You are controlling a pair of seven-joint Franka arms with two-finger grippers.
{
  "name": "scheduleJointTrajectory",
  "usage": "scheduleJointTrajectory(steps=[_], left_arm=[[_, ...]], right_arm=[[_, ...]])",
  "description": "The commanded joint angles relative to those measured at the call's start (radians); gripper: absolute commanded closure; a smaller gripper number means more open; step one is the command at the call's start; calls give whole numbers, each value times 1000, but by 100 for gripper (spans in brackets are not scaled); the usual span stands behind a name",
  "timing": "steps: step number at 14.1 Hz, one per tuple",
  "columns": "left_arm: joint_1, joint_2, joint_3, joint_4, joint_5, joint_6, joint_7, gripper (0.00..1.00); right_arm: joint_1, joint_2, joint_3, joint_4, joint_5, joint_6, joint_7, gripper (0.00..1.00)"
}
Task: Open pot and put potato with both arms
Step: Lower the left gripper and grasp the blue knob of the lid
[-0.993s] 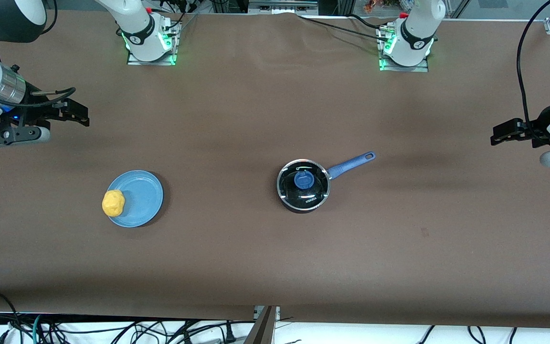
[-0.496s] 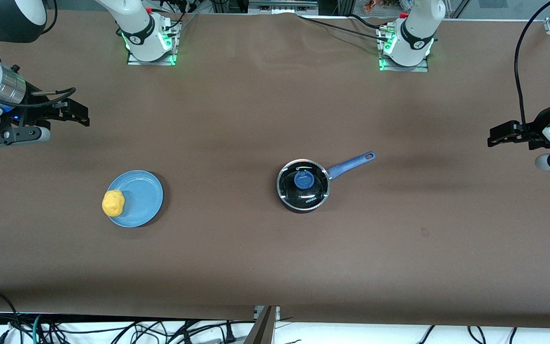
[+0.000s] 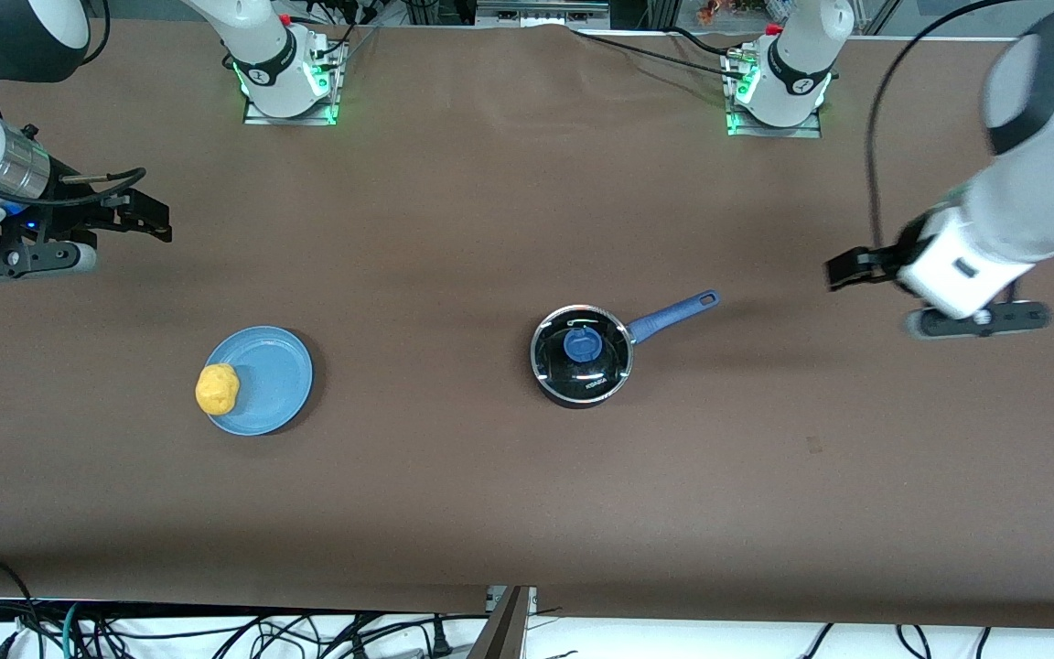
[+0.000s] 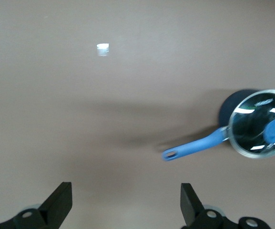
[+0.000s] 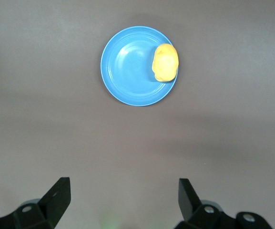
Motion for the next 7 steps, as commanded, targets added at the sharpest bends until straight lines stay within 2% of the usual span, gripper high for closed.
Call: scheduleJointTrajectory(steps=[1, 4, 7], left_arm=[[-115, 123, 11, 88, -7, 80, -213, 0], [-215, 232, 14, 98, -2, 259, -284, 0], [-275, 307, 17, 97, -2, 359, -378, 0]], right_arm=[[-8, -17, 5, -17, 14, 4, -12, 0], [-8, -17, 5, -17, 12, 4, -12, 0], [-11, -17, 5, -17, 12, 4, -13, 0]])
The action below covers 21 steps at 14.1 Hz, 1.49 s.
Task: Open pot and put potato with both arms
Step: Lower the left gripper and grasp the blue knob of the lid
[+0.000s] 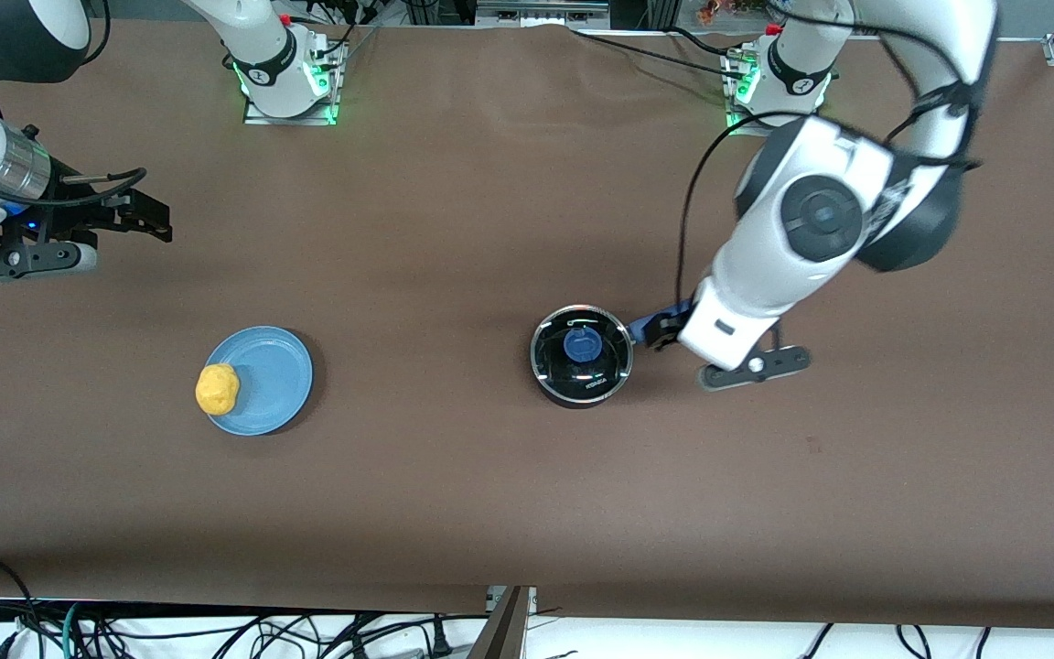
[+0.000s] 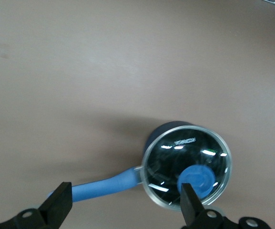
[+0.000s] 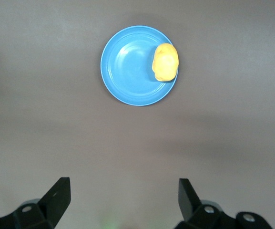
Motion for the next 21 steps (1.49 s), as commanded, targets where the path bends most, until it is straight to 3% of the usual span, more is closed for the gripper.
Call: scheduleJointTrajectory(steps=[1, 4, 8, 21], left_arm=[[-66, 85, 18, 57, 1, 60, -58, 0], [-108, 142, 22, 57, 4, 147, -135, 0], [-178, 200, 21, 60, 156, 168, -219, 0], [-206, 233, 18, 41, 203, 194, -224, 0]], right_arm=[[-11, -17, 5, -16, 12, 3, -13, 0], [-8, -17, 4, -16, 12, 4, -13, 0], [-11, -17, 4, -16, 12, 1, -13, 0], [-11, -9, 2, -23, 12, 10, -13, 0]])
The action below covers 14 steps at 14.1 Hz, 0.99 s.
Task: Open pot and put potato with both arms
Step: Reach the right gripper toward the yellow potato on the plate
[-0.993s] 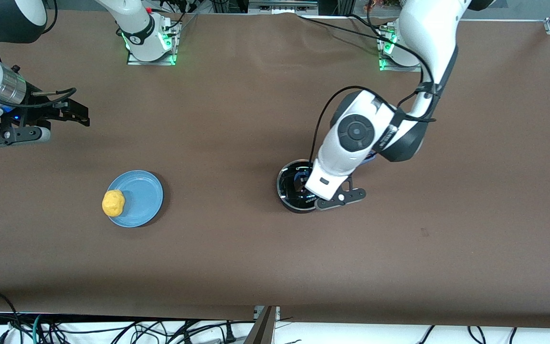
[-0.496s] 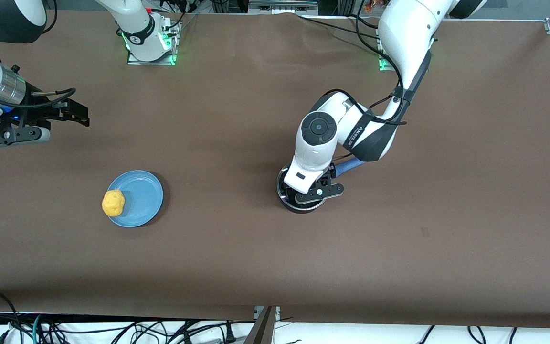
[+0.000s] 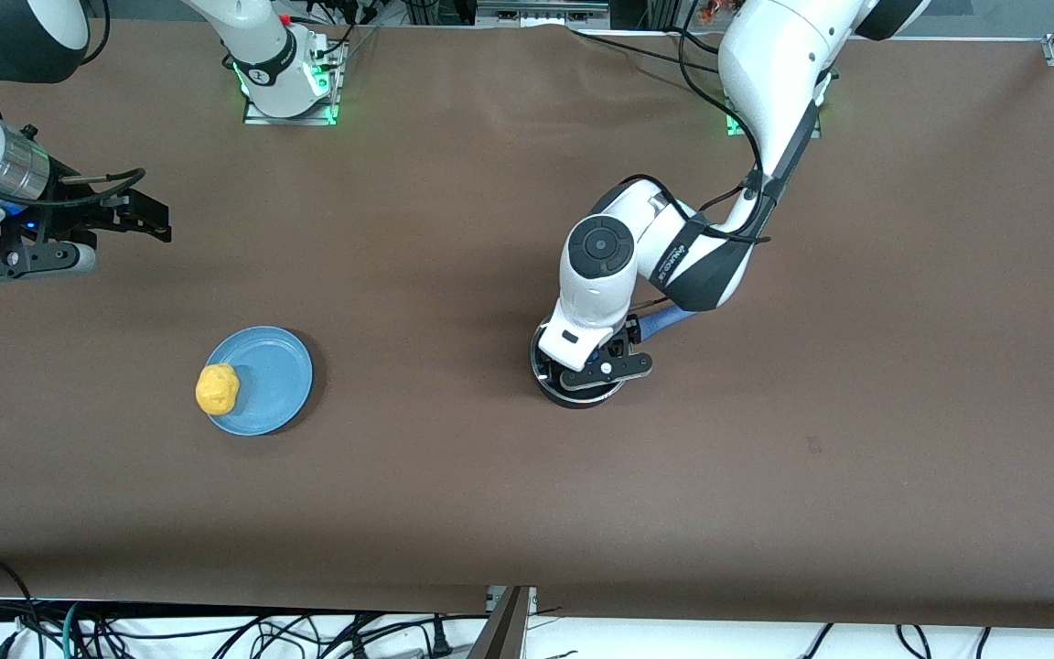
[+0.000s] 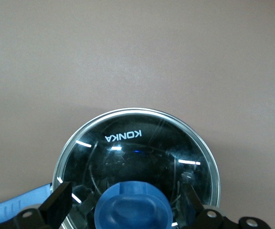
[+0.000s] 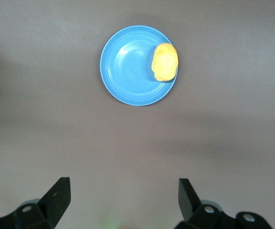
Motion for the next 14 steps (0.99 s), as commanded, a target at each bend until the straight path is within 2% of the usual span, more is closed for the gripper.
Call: scheduleJointTrajectory(steps=[1, 5, 7, 11, 14], left_arm=[[-19, 20, 9, 21, 31, 8, -17, 2], [-20, 20, 9, 24, 31, 8, -14, 15], [-20, 18, 9, 25, 31, 6, -8, 22], [-17, 12, 9, 25, 34, 6, -1, 31], [-9, 4, 9, 27, 36, 3, 25, 31]], right_arm=[[-12, 0, 2, -27, 12, 19, -13, 0], [-15, 58, -4, -108, 12, 168, -22, 0], [-15, 108, -5, -113, 12, 220, -88, 0], [-38, 233, -5, -113, 10, 393, -146, 0], [-81, 340, -5, -115, 14, 531, -160, 0]])
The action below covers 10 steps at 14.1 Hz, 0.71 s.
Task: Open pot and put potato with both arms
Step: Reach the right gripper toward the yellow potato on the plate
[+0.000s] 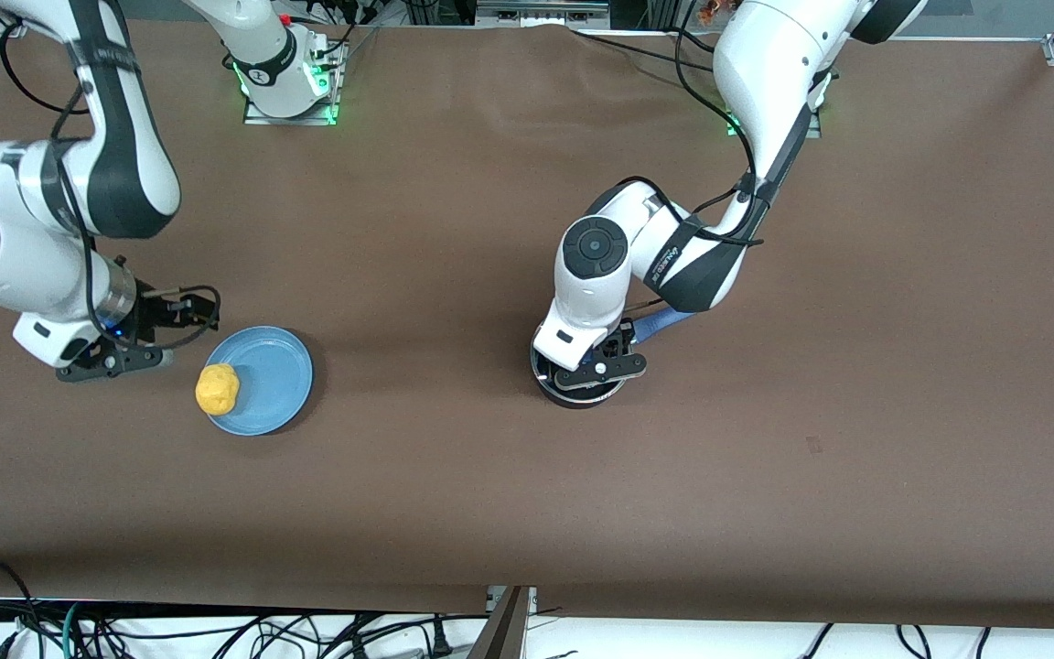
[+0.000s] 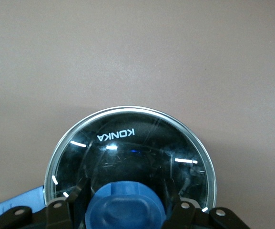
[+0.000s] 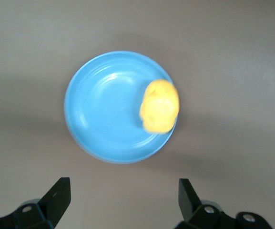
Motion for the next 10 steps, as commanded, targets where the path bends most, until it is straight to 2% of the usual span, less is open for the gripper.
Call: scheduleJointTrajectory(steps=[1, 4, 10], left_arm=[[1, -14, 5, 16, 32, -9, 18, 31], [4, -34, 5, 13, 30, -15, 21, 31], [4, -30, 4, -16, 33, -1, 24, 25]], right_arm=[[-42, 88, 6, 4, 15, 105, -44, 0], [-44, 147, 4, 4, 52, 172, -43, 0], [-64, 257, 9, 4, 105, 285, -78, 0]])
